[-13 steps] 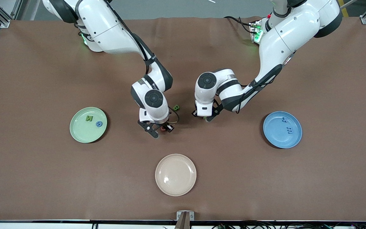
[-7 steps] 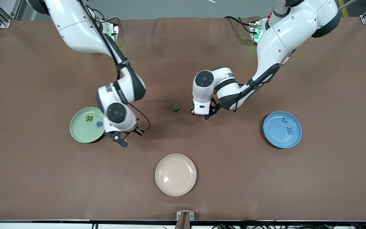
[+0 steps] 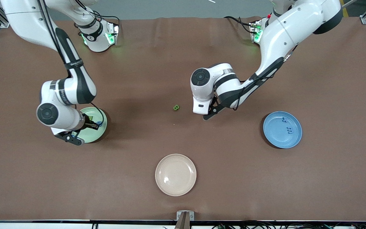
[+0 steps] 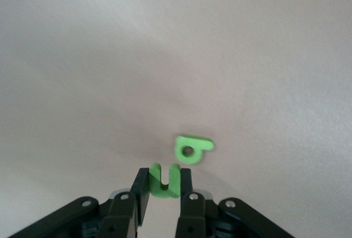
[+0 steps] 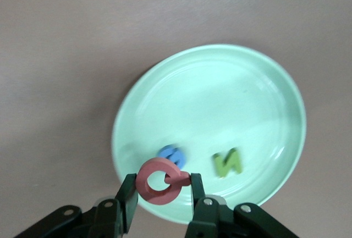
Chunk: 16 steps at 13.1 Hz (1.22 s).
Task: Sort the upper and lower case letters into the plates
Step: 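Drop the g into the blue plate while the right gripper drops Q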
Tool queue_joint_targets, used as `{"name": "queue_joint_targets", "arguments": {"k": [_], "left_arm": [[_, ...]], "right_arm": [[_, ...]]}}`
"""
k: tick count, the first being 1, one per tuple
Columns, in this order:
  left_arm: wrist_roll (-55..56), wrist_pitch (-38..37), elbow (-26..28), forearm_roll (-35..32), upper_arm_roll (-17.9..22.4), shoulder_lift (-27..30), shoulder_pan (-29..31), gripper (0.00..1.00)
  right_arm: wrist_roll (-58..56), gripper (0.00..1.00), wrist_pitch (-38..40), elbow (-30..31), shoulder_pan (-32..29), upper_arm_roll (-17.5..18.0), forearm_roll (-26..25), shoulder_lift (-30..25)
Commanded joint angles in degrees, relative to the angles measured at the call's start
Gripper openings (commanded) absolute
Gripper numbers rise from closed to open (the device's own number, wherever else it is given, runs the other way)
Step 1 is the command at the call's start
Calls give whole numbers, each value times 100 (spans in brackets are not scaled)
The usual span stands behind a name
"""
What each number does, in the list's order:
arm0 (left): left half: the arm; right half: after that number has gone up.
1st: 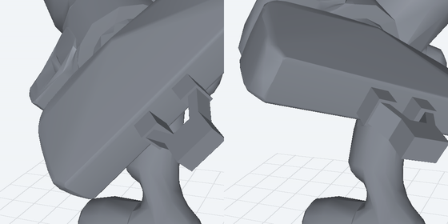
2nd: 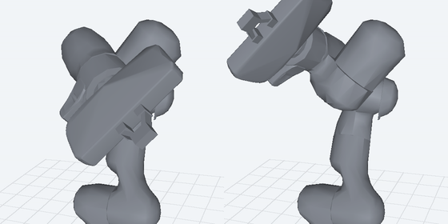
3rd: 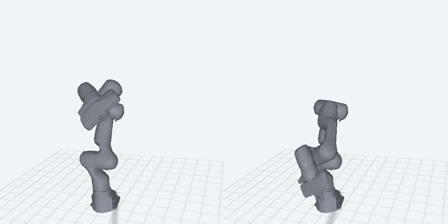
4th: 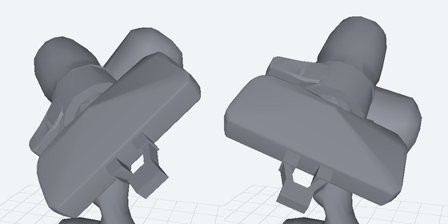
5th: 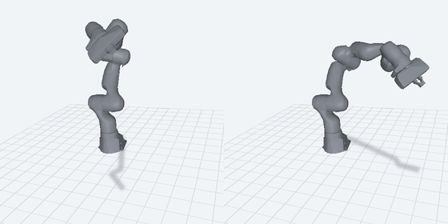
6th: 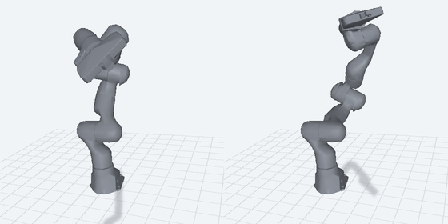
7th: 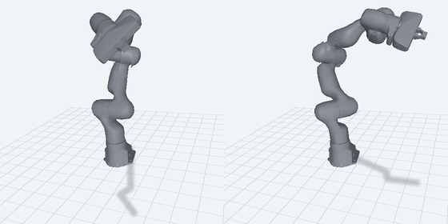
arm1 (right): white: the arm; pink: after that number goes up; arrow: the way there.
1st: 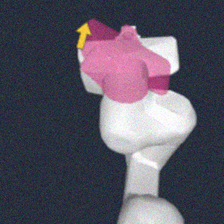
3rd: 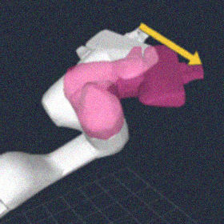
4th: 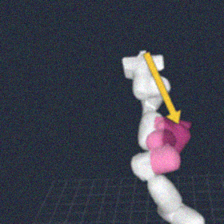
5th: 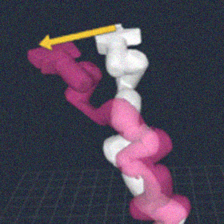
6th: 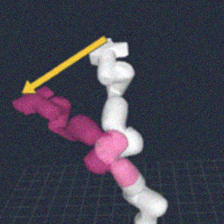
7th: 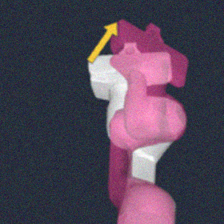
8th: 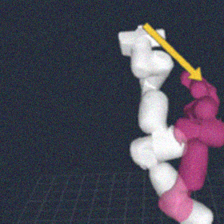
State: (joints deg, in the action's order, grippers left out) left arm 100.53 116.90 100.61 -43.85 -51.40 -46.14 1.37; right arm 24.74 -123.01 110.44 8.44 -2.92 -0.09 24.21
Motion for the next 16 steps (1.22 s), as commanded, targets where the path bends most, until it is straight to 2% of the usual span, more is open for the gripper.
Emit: {"name": "queue_joint_targets", "arguments": {"k": [1,2,4,6,8,9,10,11,13,16], "left_arm": [[-794,-167,633,-18,-956,245,1483,0],[-1242,-167,931,-53,-1421,254,2237,0],[-1806,-167,1528,-604,-2038,254,3373,0],[-2202,-158,1908,-1028,-2207,228,4053,0],[-2633,-80,2172,-1335,-2286,228,4580,0],[-2748,16,2330,-1589,-2295,202,4791,0],[-2819,209,2497,-1844,-2287,184,5028,0],[-2959,480,2638,-2072,-2243,149,5292,0],[-3502,851,2683,-2154,-1937,131,5575,0],[-3935,1160,2622,-2206,-1611,123,5690,0]], "right_arm": [[-801,1,-214,302,-578,133,-97,-162],[-1030,1,-450,424,-693,133,-97,-162],[-1417,1,-916,653,-931,133,-97,-153],[-1586,3,-1084,715,-1063,133,-97,-101],[-1595,14,-1129,742,-1072,142,-88,-91],[-1595,37,-1129,742,-1072,142,-88,-91],[-1595,83,-1137,751,-1072,142,-88,-91],[-1586,100,-1129,742,-1064,142,-62,-91],[-1586,100,-1129,742,-1064,142,-44,-91],[-1577,100,-1111,742,-1046,151,-27,-100]]}}
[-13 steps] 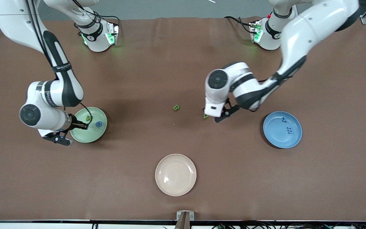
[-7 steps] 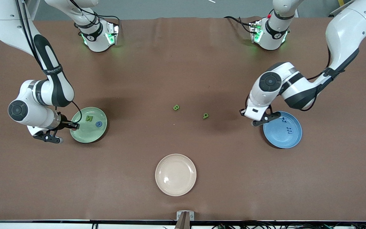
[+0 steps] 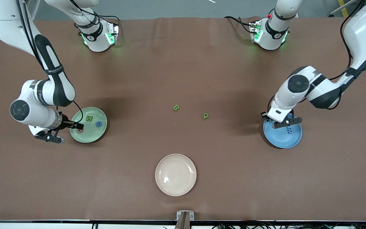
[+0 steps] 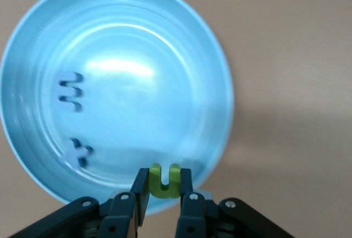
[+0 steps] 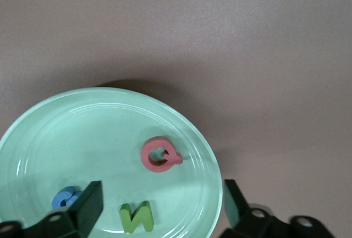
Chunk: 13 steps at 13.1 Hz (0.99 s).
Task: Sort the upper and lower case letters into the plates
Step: 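Drop the g into the blue plate while the right gripper drops Q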
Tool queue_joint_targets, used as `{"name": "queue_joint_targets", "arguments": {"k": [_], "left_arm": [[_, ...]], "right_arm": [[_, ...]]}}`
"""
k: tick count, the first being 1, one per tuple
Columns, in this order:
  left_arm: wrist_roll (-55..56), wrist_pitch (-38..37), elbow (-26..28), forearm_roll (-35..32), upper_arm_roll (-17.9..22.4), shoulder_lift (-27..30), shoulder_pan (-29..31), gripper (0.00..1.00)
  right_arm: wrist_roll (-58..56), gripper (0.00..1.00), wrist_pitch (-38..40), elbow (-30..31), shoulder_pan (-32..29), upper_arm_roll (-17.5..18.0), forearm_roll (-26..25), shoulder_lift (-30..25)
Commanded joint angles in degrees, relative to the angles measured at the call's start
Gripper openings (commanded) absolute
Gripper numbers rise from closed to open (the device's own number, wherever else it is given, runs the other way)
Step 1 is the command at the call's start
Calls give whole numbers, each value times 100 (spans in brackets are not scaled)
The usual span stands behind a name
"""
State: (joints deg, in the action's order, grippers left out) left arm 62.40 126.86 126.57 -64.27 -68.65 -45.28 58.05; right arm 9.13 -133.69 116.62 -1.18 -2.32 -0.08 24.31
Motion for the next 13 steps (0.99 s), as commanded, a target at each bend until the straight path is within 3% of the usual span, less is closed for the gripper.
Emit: {"name": "queue_joint_targets", "arguments": {"k": [1,5,10,13], "left_arm": [[-141,241,17,-269,193,11,13,0],[-307,488,-45,-331,492,-7,-13,0],[-422,655,-62,-331,668,-33,-48,2],[-422,655,-89,-331,703,-77,-49,7]], "right_arm": [[-8,100,-34,124,-76,100,-27,-120],[656,100,246,115,362,153,-9,-207],[3467,100,520,-78,2022,144,-9,-428],[4524,100,336,-245,2708,144,-9,-357]]}}
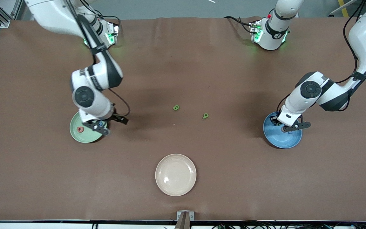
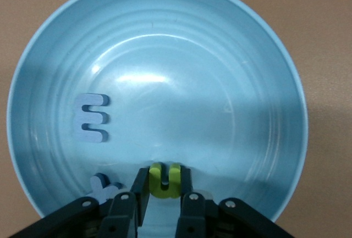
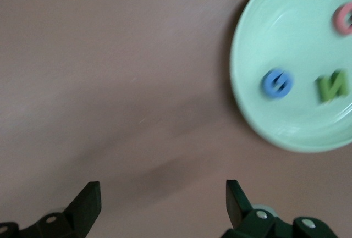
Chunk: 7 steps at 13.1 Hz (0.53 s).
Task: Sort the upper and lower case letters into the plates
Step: 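Move the right gripper back toward the letters while the left gripper withdraws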
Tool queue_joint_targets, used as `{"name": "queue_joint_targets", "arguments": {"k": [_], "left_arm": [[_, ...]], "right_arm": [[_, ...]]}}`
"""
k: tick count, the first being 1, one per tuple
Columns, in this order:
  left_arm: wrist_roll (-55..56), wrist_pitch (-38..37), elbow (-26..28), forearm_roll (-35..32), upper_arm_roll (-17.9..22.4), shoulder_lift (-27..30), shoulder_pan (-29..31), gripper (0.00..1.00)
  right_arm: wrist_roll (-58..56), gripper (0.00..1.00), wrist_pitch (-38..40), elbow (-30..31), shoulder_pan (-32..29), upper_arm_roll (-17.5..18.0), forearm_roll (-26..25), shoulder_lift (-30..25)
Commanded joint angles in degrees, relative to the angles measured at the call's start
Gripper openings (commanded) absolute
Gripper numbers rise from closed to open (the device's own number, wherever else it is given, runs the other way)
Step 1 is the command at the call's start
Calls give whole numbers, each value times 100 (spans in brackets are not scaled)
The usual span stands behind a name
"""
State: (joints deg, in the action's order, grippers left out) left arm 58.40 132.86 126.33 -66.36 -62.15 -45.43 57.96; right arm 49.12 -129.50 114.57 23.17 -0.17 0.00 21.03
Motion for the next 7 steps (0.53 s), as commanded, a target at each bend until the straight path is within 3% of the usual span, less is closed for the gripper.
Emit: {"name": "queue_joint_targets", "arguments": {"k": [1,2,3,4,6,7], "left_arm": [[-22,56,-65,-123,63,-62,-39,12],[-22,56,-73,-106,72,-71,-39,20],[-13,56,-82,-105,63,-80,-39,36],[-4,56,-82,-105,63,-80,-39,54],[4,56,-73,-105,54,-36,-31,100],[31,39,-73,-105,-7,-10,-22,100]], "right_arm": [[911,100,-162,-66,502,-70,-18,6],[1254,100,-233,-170,713,-70,-18,137],[1519,100,-329,-241,889,-70,-18,234],[1756,100,-461,-303,1013,-70,-18,339],[2100,100,-698,-426,1241,-79,-26,585],[2258,100,-812,-461,1321,-79,-26,699]]}}
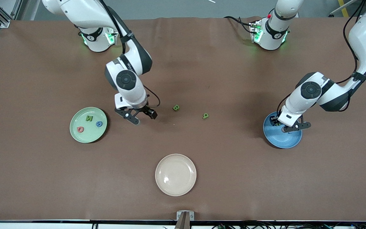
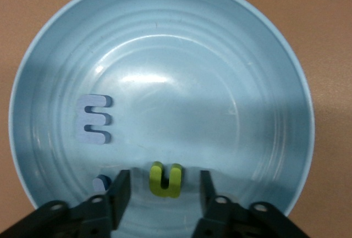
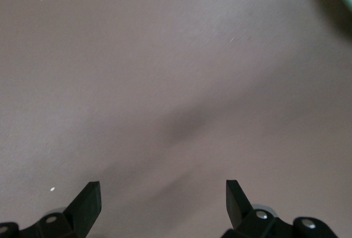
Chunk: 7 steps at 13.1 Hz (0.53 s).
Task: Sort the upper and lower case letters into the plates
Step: 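Move the right gripper back toward the letters while the left gripper withdraws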
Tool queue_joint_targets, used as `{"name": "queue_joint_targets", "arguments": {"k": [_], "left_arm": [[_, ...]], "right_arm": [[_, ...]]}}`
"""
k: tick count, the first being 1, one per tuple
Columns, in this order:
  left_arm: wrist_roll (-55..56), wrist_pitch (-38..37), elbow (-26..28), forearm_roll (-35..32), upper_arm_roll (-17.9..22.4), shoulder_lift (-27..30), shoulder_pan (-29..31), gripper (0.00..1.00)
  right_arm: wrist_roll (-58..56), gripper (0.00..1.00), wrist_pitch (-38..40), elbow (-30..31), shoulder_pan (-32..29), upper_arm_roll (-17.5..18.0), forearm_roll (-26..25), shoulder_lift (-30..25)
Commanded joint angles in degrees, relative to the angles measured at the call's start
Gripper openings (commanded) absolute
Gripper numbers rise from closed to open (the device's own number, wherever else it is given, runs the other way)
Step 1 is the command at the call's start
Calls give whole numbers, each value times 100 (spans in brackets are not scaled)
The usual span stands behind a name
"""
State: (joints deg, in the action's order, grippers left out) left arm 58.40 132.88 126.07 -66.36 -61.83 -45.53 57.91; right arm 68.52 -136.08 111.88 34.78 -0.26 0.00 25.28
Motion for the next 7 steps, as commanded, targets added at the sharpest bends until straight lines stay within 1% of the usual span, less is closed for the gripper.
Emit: {"name": "queue_joint_targets", "arguments": {"k": [1,3,5,7], "left_arm": [[92,-16,-47,-45,-205,17,-17,100],[276,-278,-47,192,-539,26,-17,100],[347,-778,-195,464,-970,18,-69,100],[426,-1244,-494,1043,-1155,26,-533,100]], "right_arm": [[451,100,-242,-210,248,-71,-26,354],[845,100,-479,-210,476,-80,-35,512],[1329,100,-533,-210,731,-80,-44,548],[1698,100,-542,-210,985,-71,-53,548]]}}
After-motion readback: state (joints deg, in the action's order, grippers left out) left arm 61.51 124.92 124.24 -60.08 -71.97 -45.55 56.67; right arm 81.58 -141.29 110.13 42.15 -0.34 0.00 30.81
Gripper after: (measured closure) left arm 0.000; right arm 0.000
